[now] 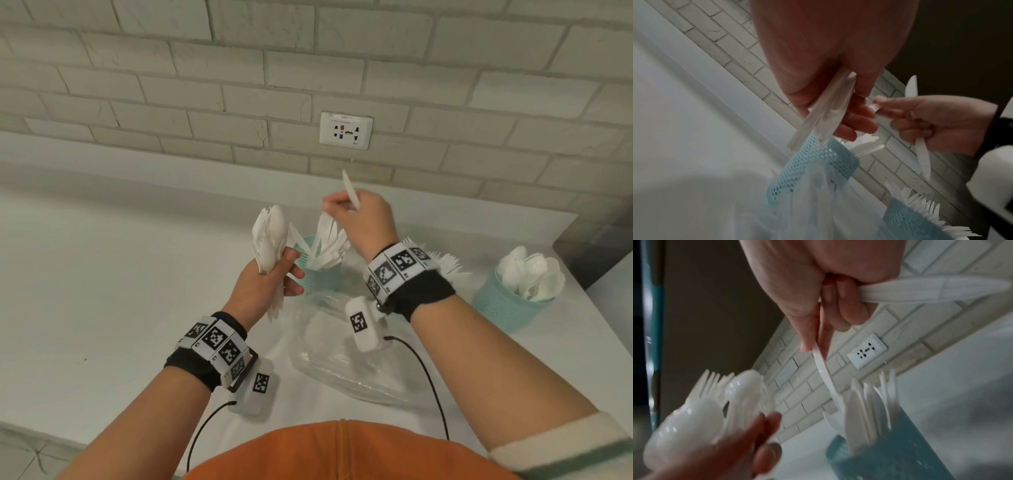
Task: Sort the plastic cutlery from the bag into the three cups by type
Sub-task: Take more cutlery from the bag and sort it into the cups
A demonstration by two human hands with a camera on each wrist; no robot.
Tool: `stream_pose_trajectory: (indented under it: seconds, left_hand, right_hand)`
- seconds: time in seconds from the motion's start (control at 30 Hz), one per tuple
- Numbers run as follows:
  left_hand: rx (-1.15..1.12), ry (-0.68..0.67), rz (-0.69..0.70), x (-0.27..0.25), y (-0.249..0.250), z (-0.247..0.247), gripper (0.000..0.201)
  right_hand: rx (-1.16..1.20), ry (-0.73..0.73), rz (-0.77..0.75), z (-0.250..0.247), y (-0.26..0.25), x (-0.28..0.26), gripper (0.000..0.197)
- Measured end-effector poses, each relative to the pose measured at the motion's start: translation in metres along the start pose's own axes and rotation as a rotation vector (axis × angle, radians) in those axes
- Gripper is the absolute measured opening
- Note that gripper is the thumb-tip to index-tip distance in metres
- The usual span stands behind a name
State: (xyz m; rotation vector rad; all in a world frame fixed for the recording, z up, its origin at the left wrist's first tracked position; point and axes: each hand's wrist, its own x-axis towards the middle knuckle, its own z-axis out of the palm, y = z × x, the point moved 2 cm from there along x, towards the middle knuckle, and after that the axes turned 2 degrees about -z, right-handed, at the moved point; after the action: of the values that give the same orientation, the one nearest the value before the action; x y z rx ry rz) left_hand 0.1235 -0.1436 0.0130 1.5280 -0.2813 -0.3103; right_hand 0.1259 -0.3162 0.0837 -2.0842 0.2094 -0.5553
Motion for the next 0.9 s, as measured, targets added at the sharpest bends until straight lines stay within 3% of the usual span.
stream_pose_trajectory:
  seconds: [0.1,0.2,0.37,0.47,0.57,0.7,0.83,0.9]
  left_hand:
    - [0.038,-0.010,0.023,0.002,0.000,-0.005,0.021]
    - [0.081,-0.022,0.050,0.004,-0.003,-0.009,0.027]
    - [0.036,-0.067,0.063,0.007,-0.004,-0.003,0.028]
    - [0.060,-0.065,0.089,0.007,-0.004,-0.002,0.024]
    - [0.086,-0.061,0.110,0.009,-0.004,-0.002,0.023]
    - [0.164,-0.058,0.156,0.012,-0.007,-0.005,0.026]
    - [0.266,-0.006,0.148,0.016,-0.013,-0.006,0.044]
    - [0.277,-0.009,0.144,0.015,-0.012,-0.004,0.034]
  right_hand:
    - [-0.093,-0.043,0.005,0.003,0.007,0.000,0.034]
    - [-0.017,-0.001,-0.075,-0.006,-0.010,0.008,0.024]
    - [0.062,0.100,-0.262,-0.006,-0.036,0.015,0.030]
    - [0.111,-0.011,-0.240,0.008,-0.029,0.012,0.024]
    - [0.009,-0.104,-0.128,0.019,-0.009,0.005,0.018]
    - [-0.081,-0.176,-0.053,0.024,0.010,-0.001,0.027]
    - [0.058,-0.154,-0.196,0.015,-0.006,-0.008,0.032]
    - [0.101,-0.267,-0.265,0.010,-0.018,-0.016,0.043]
